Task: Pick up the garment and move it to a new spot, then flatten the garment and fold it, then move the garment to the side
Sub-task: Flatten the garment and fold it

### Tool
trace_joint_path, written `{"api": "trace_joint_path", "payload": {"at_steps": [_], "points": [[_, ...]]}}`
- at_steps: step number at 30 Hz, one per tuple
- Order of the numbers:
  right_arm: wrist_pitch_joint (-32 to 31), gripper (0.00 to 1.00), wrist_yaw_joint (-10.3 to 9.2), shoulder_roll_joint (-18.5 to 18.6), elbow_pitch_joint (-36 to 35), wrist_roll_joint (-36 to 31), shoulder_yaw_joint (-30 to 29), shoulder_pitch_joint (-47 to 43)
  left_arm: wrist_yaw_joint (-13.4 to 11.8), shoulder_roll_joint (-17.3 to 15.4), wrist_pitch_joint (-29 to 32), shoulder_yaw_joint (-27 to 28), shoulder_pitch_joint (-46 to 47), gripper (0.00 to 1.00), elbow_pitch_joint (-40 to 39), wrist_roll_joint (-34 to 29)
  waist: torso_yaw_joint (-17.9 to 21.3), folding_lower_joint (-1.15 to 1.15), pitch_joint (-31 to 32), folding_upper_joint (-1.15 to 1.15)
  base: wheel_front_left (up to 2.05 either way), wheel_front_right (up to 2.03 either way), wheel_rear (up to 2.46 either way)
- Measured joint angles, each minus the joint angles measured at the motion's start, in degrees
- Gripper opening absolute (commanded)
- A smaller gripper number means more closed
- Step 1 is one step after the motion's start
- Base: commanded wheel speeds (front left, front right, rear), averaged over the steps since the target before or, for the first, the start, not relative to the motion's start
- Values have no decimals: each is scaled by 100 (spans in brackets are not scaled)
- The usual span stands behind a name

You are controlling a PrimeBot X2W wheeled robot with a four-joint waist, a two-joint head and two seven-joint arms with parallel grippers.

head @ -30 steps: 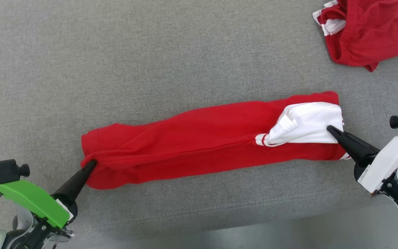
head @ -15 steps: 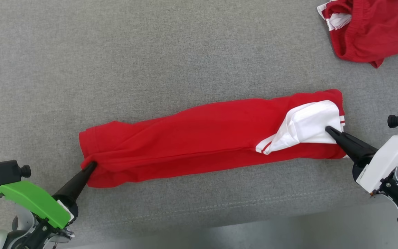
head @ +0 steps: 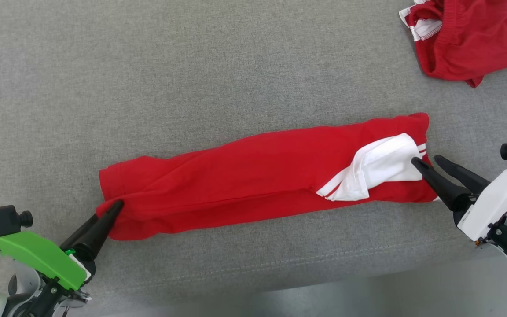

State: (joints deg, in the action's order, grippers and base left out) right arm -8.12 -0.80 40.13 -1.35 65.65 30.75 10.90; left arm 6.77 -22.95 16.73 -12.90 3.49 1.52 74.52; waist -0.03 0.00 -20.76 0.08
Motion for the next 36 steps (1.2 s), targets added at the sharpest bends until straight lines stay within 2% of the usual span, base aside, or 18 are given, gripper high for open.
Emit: {"api": "trace_joint_path", "payload": {"at_steps": [6, 10, 17, 30, 36], "points": [[64, 100, -43, 7, -82, 1, -71, -94, -32, -3, -76, 89, -2, 100, -11, -15, 24, 0, 51, 0, 0, 0, 0], [259, 100, -140, -55, -181, 56, -218, -127, -79, -8, -123, 110, -11, 100, -48, -54, 44, 0, 73, 0, 0, 0, 0], [833, 100, -189, -744, -446, 632, -558, -502, -127, -18, -446, 272, -189, 100, -320, -177, 122, 0, 99, 0, 0, 0, 0], [1425, 100, -120, -1400, -691, 1184, -581, -1380, -274, 76, -836, 363, -473, 100, -1135, -420, 341, 0, 38, 0, 0, 0, 0], [1570, 100, 29, -1693, -553, 1422, -555, -1543, -379, 133, -902, 352, -579, 100, -1363, -438, 397, 0, -59, 0, 0, 0, 0]]}}
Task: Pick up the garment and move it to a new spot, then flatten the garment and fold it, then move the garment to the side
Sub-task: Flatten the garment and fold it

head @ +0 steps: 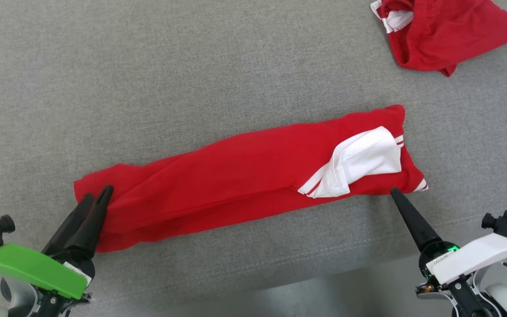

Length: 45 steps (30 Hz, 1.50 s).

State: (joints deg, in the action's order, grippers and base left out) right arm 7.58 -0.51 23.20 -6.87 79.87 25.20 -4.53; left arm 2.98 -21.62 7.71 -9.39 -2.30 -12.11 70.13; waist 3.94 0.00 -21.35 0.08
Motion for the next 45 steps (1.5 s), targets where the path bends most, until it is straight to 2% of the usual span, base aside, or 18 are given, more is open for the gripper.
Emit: {"api": "trace_joint_path", "payload": {"at_steps": [10, 27, 38, 45], "points": [[101, 100, 294, -245, 445, 198, -15, -33, -151, -3, -26, -14, -65, 100, -352, -92, 87, 0, -147, 0, 0, 0, 0], [94, 100, 605, -450, 1245, 435, -51, 517, -412, 51, -10, -230, -99, 100, -728, -318, -42, 0, -122, 0, 0, 0, 0], [68, 100, 705, -557, 1621, 520, -83, 788, -559, 42, -20, -235, -146, 100, -877, -512, -170, 0, 32, 0, 0, 0, 0], [43, 100, 708, -568, 1745, 543, -89, 891, -653, -69, -152, -240, -151, 100, -882, -1011, -267, 0, 97, 0, 0, 0, 0]]}}
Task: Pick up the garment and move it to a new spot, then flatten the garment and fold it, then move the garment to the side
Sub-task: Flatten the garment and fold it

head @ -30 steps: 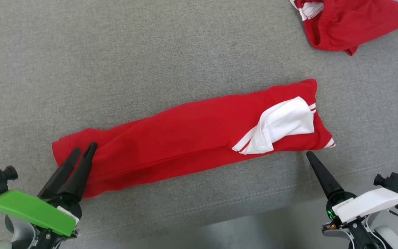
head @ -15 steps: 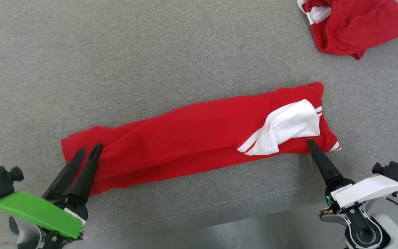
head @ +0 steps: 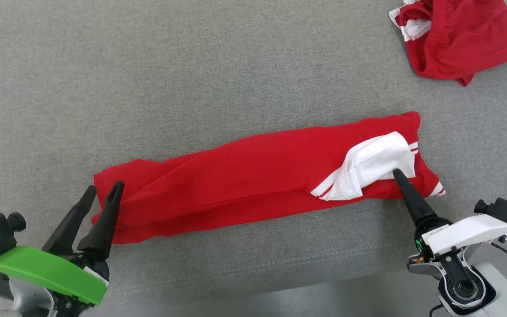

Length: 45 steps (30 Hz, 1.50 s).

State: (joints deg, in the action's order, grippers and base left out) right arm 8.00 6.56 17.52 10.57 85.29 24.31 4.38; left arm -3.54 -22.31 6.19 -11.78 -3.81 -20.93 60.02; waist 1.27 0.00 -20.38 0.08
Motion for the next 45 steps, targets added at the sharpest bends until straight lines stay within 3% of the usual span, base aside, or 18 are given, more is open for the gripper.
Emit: {"api": "trace_joint_path", "payload": {"at_steps": [17, 18, 21, 30, 37, 45], "points": [[-5, 98, 45, -154, 233, 145, -42, 355, -158, 172, -476, -96, -201, 100, 183, -738, -220, 0, 161, 0, 0, 0, 0], [-5, 87, 46, -169, 234, 171, -52, 381, -181, 180, -482, -107, -203, 100, 190, -775, -224, 0, 158, 0, 0, 0, 0], [-5, 1, 46, -178, 247, 191, -51, 448, -200, 231, -526, -193, -205, 100, 200, -824, -232, 0, 148, 0, 0, 0, 0], [62, 0, 47, -54, 214, 189, -199, 479, -203, 375, -712, -283, -204, 100, 280, -950, -265, 0, 85, 0, 0, 0, 0], [221, 0, 47, 297, 169, 69, -465, 479, -254, 457, -954, -242, -190, 100, 378, -1271, -195, 0, 45, 0, 0, 0, 0], [341, 0, 47, 818, -57, -272, -686, 508, -255, 680, -1063, -630, -172, 100, 568, -1518, -161, 0, 14, 0, 0, 0, 0]]}}
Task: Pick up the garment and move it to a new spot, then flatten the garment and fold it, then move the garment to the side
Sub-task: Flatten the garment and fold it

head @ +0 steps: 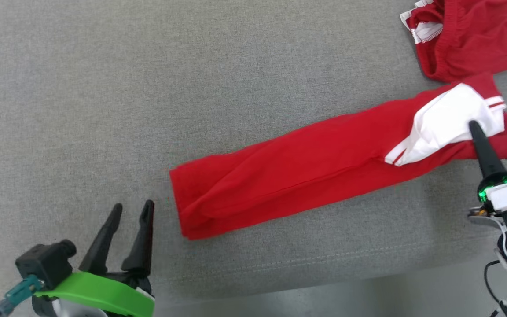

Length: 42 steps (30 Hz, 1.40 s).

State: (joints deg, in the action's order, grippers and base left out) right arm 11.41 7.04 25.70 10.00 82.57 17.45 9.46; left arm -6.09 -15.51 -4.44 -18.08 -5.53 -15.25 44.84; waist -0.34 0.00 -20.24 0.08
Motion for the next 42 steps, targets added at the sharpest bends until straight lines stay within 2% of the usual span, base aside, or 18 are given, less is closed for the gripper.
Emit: {"api": "trace_joint_path", "payload": {"at_steps": [8, 21, 28, 34, 42], "points": [[-38, 0, 0, 305, -437, -349, 263, 71, 5, 241, -112, -274, 131, 100, 167, -77, -27, 0, 76, 0, 0, 0, 0], [-604, 0, 1, 854, -1314, -1011, 1083, 65, 5, 221, -274, -38, 309, 100, 370, -77, -102, 0, 295, 0, 0, 0, 0], [-932, 0, 1, 1094, -1659, -1733, 1574, 76, 5, 218, -326, 20, 352, 100, 422, -76, -144, 0, 416, 0, 0, 0, 0], [-1302, 0, -68, 1128, -1969, -2640, 2119, 489, 23, 270, -343, -8, 473, 100, 463, -64, -234, 0, 462, 0, 0, 0, 0], [-1759, 0, -308, 924, -2076, -3293, 2687, 801, 132, 422, -344, -186, 591, 100, 533, -21, -446, 0, 445, 0, 0, 0, 0]]}}
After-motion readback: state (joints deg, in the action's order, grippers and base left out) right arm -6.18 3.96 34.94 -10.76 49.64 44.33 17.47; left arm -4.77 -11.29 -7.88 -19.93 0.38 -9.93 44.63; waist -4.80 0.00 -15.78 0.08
